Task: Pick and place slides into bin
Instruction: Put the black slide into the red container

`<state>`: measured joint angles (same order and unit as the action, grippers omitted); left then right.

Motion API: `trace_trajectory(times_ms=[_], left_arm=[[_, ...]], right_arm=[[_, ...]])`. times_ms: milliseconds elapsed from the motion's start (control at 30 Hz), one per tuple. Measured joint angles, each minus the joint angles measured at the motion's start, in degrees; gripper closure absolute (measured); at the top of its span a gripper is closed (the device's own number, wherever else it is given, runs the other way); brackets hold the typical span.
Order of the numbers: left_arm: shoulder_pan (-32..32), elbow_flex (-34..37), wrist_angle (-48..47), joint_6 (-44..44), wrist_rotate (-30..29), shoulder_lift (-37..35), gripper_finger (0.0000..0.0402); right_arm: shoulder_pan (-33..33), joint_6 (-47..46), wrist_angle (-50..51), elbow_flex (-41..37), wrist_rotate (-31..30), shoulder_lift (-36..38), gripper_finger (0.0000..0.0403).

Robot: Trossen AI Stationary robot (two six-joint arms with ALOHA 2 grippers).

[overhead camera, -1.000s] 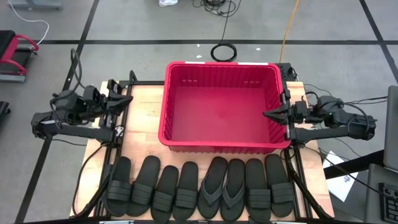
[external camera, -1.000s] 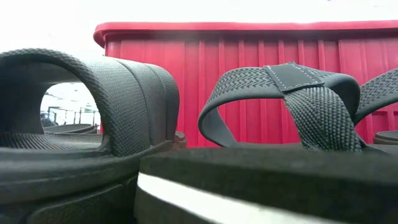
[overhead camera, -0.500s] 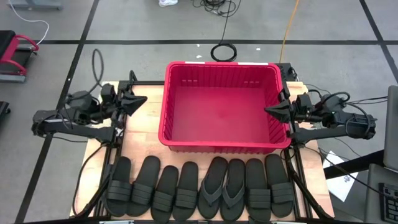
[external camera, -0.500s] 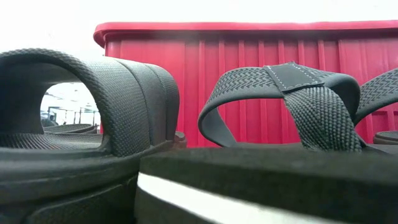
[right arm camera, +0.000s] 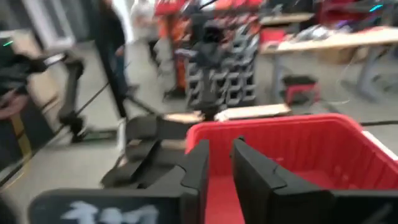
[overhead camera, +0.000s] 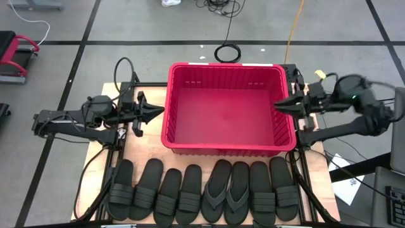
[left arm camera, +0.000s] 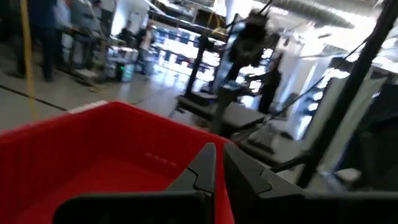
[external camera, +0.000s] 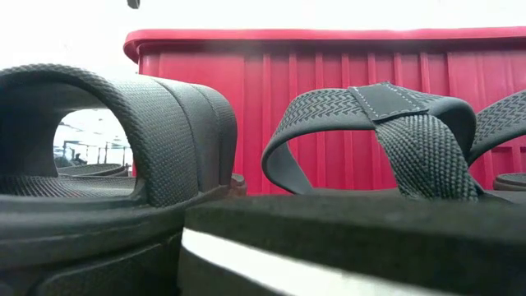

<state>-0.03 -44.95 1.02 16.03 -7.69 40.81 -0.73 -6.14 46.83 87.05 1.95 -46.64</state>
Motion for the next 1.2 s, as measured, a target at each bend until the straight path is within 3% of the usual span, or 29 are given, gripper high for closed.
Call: trace_trajectory(times_ms=[100, 200, 400, 567, 767, 1200], left_arm=[[0.00, 0.00, -0.02, -5.78, -1.55, 0.10, 0.0376], [0.00, 0.00, 0.07, -9.85, -3.07, 0.03, 0.0376], [0.00, 0.00, 0.04, -13.76, -7.89, 0.03, 0.0376], [0.00, 0.00, -0.06, -14.89, -11.59, 0.03, 0.0376], [0.00, 0.00, -3.03, -14.11, -12.36, 0.01, 0.0376], [0.00, 0.00, -6.01, -13.75, -12.36, 0.01, 0.0376]], right_arm=[[-0.46, -0.25, 11.76, 10.47, 4.65, -6.12, 0.0313], [-1.09, -3.73, 24.35, 16.14, 9.10, -10.76, 0.0293], [-4.73, -8.12, 36.73, 13.96, 23.43, -16.09, 0.0250], [-10.53, -9.14, 36.55, 6.27, 32.38, -17.58, 0.0233], [-15.19, -11.40, 34.82, -4.04, 32.91, -15.28, 0.0222], [-23.81, -19.53, 20.51, -22.93, 32.65, -7.08, 0.0194]])
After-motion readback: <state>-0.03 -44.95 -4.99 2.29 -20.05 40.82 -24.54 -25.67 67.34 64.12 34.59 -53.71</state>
